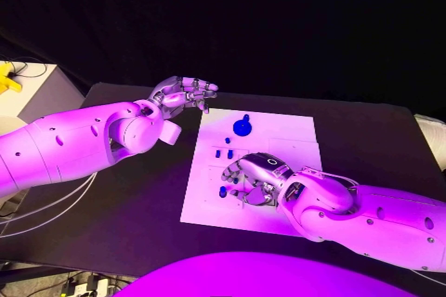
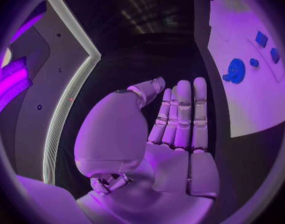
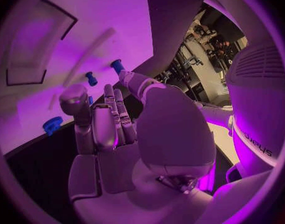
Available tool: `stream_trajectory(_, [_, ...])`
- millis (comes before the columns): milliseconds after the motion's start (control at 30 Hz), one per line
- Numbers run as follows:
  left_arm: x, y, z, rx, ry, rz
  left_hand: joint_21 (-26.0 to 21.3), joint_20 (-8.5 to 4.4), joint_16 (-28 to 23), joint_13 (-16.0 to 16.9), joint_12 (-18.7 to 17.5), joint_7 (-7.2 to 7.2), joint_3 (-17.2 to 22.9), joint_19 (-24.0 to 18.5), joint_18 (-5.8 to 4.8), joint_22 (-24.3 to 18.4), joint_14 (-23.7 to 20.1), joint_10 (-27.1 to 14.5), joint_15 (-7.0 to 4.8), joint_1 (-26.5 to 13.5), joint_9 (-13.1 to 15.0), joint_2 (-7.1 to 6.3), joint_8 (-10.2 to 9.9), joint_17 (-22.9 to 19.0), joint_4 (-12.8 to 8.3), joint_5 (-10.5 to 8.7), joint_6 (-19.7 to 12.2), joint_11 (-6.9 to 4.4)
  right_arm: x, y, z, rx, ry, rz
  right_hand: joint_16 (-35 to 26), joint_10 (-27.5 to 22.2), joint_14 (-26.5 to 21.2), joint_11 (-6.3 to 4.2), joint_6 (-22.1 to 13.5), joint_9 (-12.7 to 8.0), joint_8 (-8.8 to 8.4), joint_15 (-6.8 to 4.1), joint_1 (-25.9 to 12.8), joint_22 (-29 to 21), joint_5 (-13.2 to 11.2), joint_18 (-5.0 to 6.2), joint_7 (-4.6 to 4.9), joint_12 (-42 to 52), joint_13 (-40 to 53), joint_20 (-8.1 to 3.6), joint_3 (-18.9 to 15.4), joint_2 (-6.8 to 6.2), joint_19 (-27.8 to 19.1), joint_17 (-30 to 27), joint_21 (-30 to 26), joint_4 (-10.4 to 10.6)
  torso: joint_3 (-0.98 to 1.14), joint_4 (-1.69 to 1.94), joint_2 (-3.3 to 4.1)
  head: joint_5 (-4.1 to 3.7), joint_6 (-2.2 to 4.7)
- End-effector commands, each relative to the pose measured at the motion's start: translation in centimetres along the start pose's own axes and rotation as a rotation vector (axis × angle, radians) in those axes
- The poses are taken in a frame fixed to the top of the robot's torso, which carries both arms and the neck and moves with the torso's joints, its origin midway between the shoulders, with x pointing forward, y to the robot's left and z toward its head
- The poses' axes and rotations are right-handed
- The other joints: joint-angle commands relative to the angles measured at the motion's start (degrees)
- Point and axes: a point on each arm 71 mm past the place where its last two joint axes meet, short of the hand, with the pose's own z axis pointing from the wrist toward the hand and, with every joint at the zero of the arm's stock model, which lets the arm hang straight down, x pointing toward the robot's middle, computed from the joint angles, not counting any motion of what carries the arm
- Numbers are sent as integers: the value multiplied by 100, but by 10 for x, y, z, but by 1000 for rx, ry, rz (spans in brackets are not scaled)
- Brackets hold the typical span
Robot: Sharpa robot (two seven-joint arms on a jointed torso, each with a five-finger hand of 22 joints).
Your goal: Assemble the parts on the task board
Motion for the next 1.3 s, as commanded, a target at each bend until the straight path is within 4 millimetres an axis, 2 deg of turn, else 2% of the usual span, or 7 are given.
stream_trajectory(33, [2,-1,0,5,17,-3,-23,11,-35,-5,-20,7,-28,45,84,-5,-24,-31,15,-14,-6,32,35,-9,-7,-6,-41,1,-9,-2,-6,0,-78,41,-30,-32,-6,8,-52,-12,-51,21,74,4,132,46,18,74,7,-6,-17,-5,2,-15,0,-39,2,-3,-7,-36,1])
stream_trajectory(267, [1,0,0,5,15,-3,-28,11,-36,-9,-22,9,-33,48,83,-9,-25,-37,16,-13,-7,30,36,-11,-7,-10,-47,3,-42,-31,-30,139,-119,232,-57,350,0,-13,69,-1,-23,11,-16,27,22,36,70,361,43,-10,19,23,55,-57,41,29,-5,-16,-21,-196,1])
stream_trajectory(467, [1,1,0,8,12,-3,-32,12,-36,-10,-21,10,-41,49,82,-12,-26,-39,18,-21,-8,24,35,-12,-2,-13,-52,5,-74,-77,-65,340,-106,405,8,1464,59,-319,322,75,163,-225,-341,45,-166,22,-137,1312,622,-191,-496,-55,142,74,92,346,-15,-52,-56,-476,1])
stream_trajectory(567, [1,1,-1,8,12,-4,-32,12,-36,-10,-21,10,-41,49,82,-12,-26,-39,18,-21,-8,24,35,-12,-2,-13,-52,5,-80,-93,-80,407,-92,430,224,1356,176,-415,298,136,314,-307,-289,228,-181,-67,-224,3395,2708,-281,-1001,2,360,442,481,514,-14,-67,-72,-619,1])
stream_trajectory(633, [1,1,-1,8,11,-5,-32,12,-36,-10,-21,10,-41,49,82,-12,-26,-39,18,-21,-8,24,35,-12,-2,-13,-52,5,-82,-103,-91,452,-80,433,476,1474,258,-386,216,208,498,-295,-266,346,-163,-103,-227,5795,5415,-277,-1322,87,452,901,677,766,-10,-72,-79,-744,1])
stream_trajectory(800, [1,4,-2,4,10,-7,-32,12,-36,-10,-21,10,-41,49,82,-12,-26,-39,18,-21,-8,24,35,-12,-2,-13,-52,5,-83,-117,-114,529,-59,392,887,2014,394,-388,128,339,869,-279,-285,577,-39,-169,-249,7299,7276,-272,-2136,291,610,1715,1089,1421,3,-85,-103,-923,1])
stream_trajectory(1300, [1,7,-4,-3,7,-10,-32,12,-36,-10,-21,10,-41,49,82,-12,-26,-39,18,-21,-8,24,35,-12,-2,-13,-52,5,-59,-118,-143,628,-6,230,1198,2398,525,-440,179,384,1205,-314,-480,908,291,-281,-317,7796,7984,-299,-3544,674,819,2440,1740,1487,16,-105,-121,-1035,1])
